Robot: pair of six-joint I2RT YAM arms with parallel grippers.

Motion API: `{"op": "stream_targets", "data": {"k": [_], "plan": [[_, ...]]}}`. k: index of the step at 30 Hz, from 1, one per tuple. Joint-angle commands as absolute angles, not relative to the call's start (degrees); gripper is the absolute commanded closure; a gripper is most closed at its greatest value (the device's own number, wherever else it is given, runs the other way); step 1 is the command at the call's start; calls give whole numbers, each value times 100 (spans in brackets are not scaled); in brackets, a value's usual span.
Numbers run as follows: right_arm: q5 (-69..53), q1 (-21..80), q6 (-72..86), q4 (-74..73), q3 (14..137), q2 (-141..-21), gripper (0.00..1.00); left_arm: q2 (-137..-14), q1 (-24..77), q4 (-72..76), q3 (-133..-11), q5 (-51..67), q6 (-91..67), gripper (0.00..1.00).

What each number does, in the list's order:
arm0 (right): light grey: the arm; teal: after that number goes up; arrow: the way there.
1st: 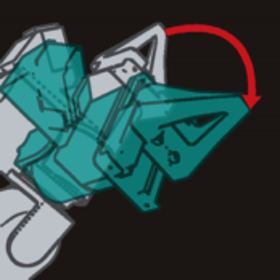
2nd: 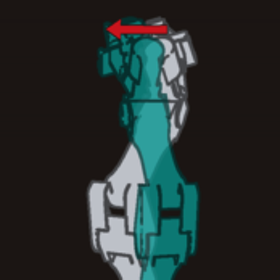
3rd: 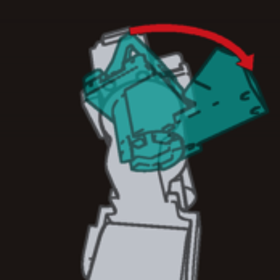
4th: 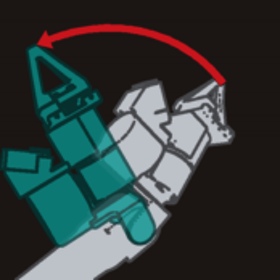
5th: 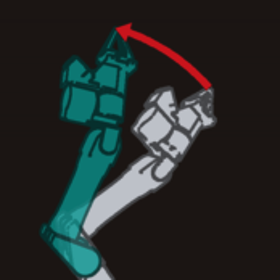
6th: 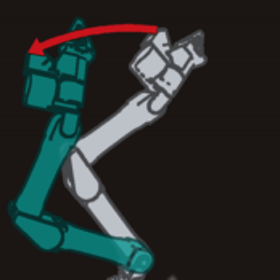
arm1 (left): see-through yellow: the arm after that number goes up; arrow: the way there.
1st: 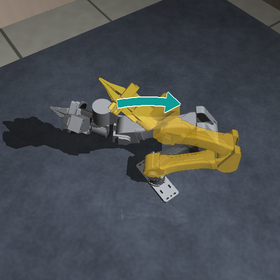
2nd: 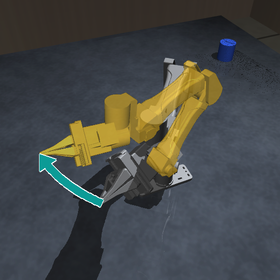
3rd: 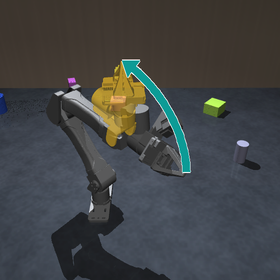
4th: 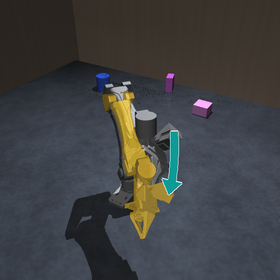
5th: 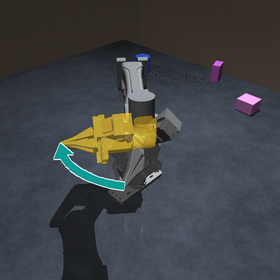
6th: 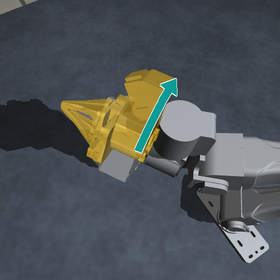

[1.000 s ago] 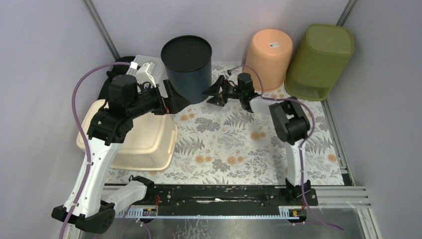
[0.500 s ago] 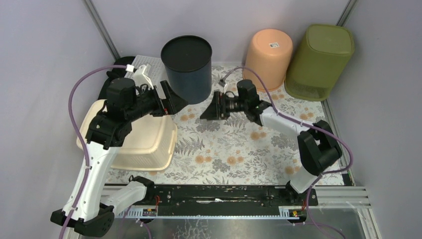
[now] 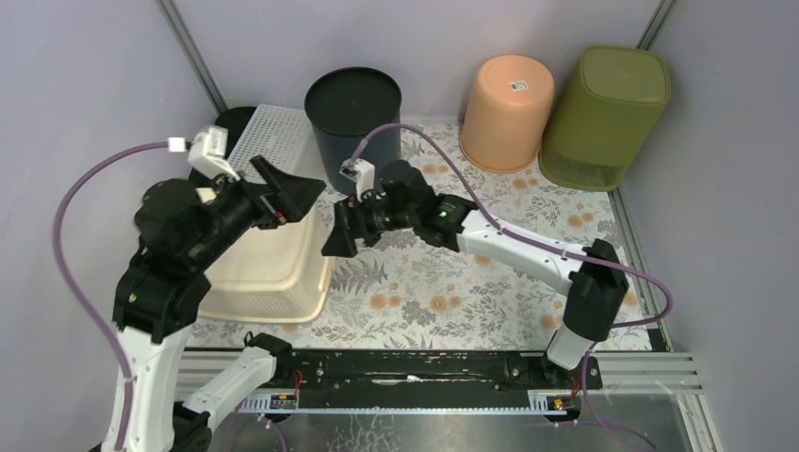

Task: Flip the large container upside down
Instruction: Move the container to the center of the board.

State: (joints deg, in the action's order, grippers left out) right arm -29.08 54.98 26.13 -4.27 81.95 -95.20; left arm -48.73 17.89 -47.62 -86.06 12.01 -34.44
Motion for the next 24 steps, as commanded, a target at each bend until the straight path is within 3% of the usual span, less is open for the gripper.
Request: {"op": "stream_targets", "data": {"k": [1,10,24], "plan": [[-1366,5746,2161,-1114,8993,-10251,16,-4526,1749,-4569,-8986,650,-3796,0],[-188,6222,1976,-1295,10230,-11266,16,-4288,1749,-4189,-9040,744,-4070,0],[259,6285,2567,-1011,9933,-10652,16,-4282,1748,-4136,-8877,895,-4062,0]]}}
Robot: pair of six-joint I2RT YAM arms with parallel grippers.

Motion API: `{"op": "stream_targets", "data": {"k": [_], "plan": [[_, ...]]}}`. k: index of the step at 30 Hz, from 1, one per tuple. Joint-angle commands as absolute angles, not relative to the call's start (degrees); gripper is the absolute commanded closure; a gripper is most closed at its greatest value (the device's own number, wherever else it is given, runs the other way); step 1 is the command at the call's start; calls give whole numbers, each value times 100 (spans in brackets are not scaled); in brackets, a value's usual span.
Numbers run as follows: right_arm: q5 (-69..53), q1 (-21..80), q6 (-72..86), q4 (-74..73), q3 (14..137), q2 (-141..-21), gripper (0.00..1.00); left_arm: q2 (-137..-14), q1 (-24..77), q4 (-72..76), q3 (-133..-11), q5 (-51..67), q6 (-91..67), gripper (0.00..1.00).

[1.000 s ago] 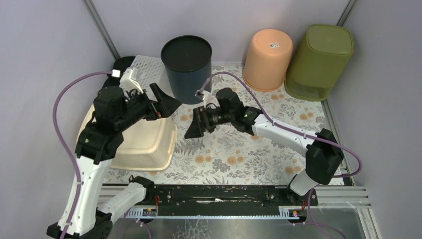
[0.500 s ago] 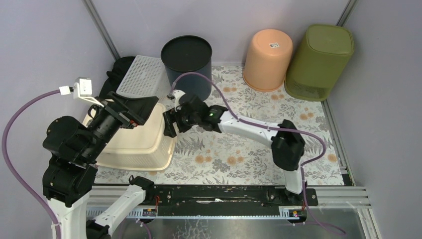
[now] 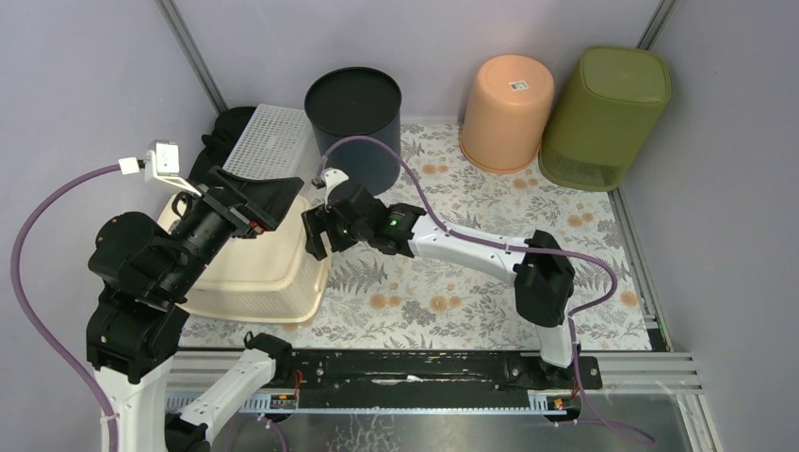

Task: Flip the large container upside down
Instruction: Move the container to the center of the board.

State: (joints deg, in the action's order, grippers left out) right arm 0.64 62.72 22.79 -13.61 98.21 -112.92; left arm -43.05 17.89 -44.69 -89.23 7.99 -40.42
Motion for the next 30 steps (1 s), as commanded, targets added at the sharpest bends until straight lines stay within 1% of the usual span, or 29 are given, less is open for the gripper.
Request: {"op": "stream_targets", "data": {"k": [1,4,6,10,13,18,22,26,30], "plan": [[243,6289,2640,-941,9897,-10600,16,-4280,1749,-4137,-8868,897,-4061,0],[167,6290,2793,-735,9886,-10529,16,-4280,1751,-4133,-8844,909,-4060,0],[83,6291,2867,-743,10083,-10685,15,-4269,1747,-4102,-8806,941,-4068,0],[101,6287,2944,-1175,10774,-11283,15,-4293,1748,-4081,-8797,982,-4087,0],[327,6288,3021,-1707,11166,-11617,15,-4314,1751,-4097,-8822,1008,-4083,0],[795,6288,2957,-2591,11424,-11809,15,-4354,1747,-4094,-8762,1055,-4061,0],[674,6286,2819,-2904,11621,-11981,16,-4373,1749,-3980,-8642,1112,-4108,0],[722,6291,2773,-2923,11472,-11908,18,-4407,1749,-3959,-8627,1134,-4098,0],[972,6285,2696,-3250,11605,-11944,25,-4401,1751,-3938,-8535,1133,-4112,0]]}}
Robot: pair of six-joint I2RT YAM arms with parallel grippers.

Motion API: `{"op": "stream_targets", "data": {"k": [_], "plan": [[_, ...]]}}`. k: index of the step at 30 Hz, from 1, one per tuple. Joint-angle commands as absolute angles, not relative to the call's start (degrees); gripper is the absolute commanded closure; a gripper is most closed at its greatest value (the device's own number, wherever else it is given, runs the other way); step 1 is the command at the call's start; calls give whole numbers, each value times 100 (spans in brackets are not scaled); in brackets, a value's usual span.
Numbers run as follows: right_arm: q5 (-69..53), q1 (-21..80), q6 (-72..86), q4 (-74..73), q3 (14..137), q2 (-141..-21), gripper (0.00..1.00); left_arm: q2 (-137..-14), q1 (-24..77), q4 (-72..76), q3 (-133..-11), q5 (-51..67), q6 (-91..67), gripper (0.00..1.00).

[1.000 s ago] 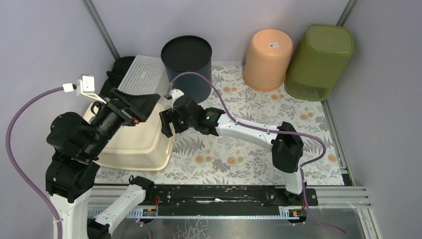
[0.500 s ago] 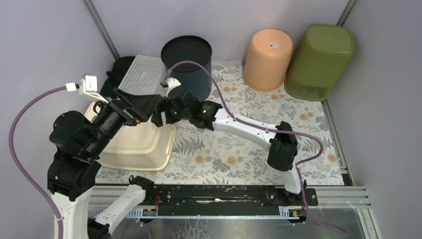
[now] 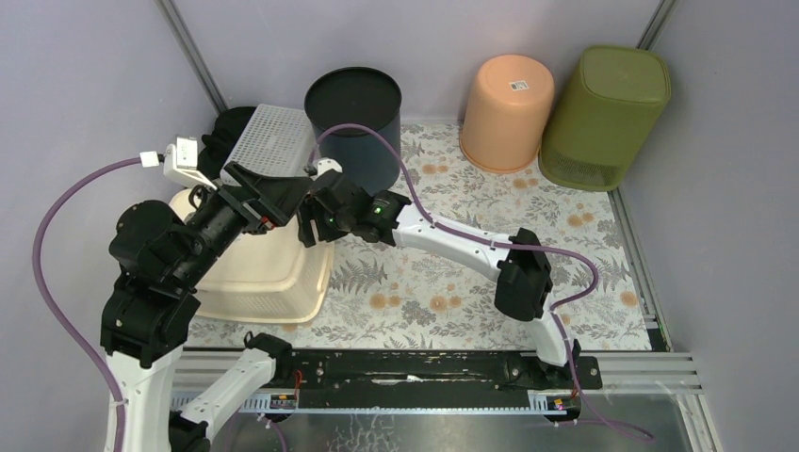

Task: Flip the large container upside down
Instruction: Move the container to the center of the board.

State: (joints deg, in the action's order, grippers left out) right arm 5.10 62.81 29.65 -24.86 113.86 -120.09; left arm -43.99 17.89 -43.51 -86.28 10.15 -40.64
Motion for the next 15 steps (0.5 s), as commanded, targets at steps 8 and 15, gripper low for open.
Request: {"op": "stream_targets", "data": {"k": [8,15], "plan": [[1758,6187,2478,-3635,11597,-11658,42,-4422,1751,-3861,-8446,1186,-4153,0],[2003,5535,2427,-3596,10416,-10689,43,-4422,1749,-3770,-8269,1213,-4181,0]]}}
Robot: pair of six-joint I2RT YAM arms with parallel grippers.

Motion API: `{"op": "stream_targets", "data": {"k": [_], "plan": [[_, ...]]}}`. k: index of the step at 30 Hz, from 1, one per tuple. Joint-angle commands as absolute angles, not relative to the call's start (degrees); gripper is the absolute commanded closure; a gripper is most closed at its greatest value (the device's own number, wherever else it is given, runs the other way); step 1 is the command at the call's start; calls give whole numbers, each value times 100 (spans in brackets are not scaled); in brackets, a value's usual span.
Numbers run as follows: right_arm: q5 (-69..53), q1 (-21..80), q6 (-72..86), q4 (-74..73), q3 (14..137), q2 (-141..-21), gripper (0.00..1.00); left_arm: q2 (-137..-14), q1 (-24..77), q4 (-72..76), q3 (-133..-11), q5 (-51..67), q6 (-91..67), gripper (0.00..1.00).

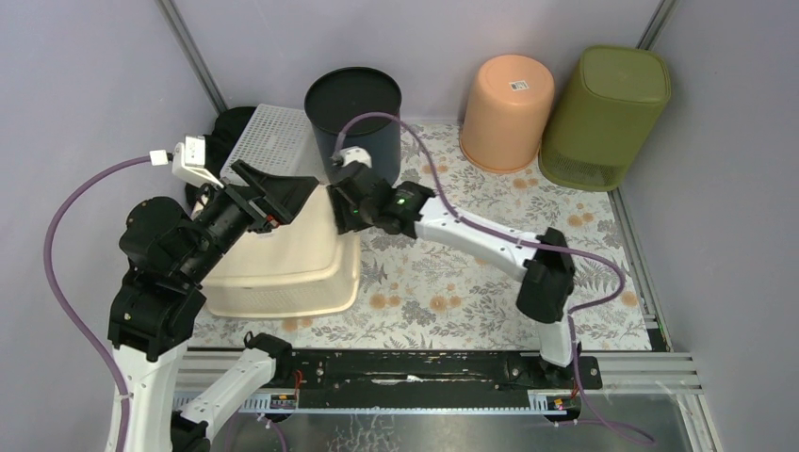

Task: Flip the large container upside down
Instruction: Move the container to the center of the board, then reset both arms

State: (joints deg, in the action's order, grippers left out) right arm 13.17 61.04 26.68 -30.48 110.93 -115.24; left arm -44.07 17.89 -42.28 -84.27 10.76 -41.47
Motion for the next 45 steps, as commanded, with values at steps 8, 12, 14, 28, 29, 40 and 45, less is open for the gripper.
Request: {"op": "stream_targets", "data": {"k": [8,12,14,28,29,40,45], "plan": [[1998,4067,2204,-3390,8533,-9146,42,-4550,1749,-3498,-7813,1304,-4229,0],[1683,3157,2030,-3157,7739,-8423,39,-4616,1749,-3102,-7321,1258,-4211,0],[1247,2904,1827,-2840,7478,-8202,36,-4657,1751,-2776,-7006,1127,-4198,0],[791,2571,1669,-2616,7365,-7355,1,-5279,1749,-1468,-5740,-617,-3768,0],[804,2554,1696,-2644,7337,-7227,1,-5292,1752,-1450,-5781,-673,-3651,0],[1390,2503,2090,-3267,6667,-6094,1,-5039,1749,-2136,-5888,-1372,-3058,0],[1437,2501,2140,-3270,6269,-5627,1,-4582,1742,-2267,-5690,-1264,-2978,0]]}}
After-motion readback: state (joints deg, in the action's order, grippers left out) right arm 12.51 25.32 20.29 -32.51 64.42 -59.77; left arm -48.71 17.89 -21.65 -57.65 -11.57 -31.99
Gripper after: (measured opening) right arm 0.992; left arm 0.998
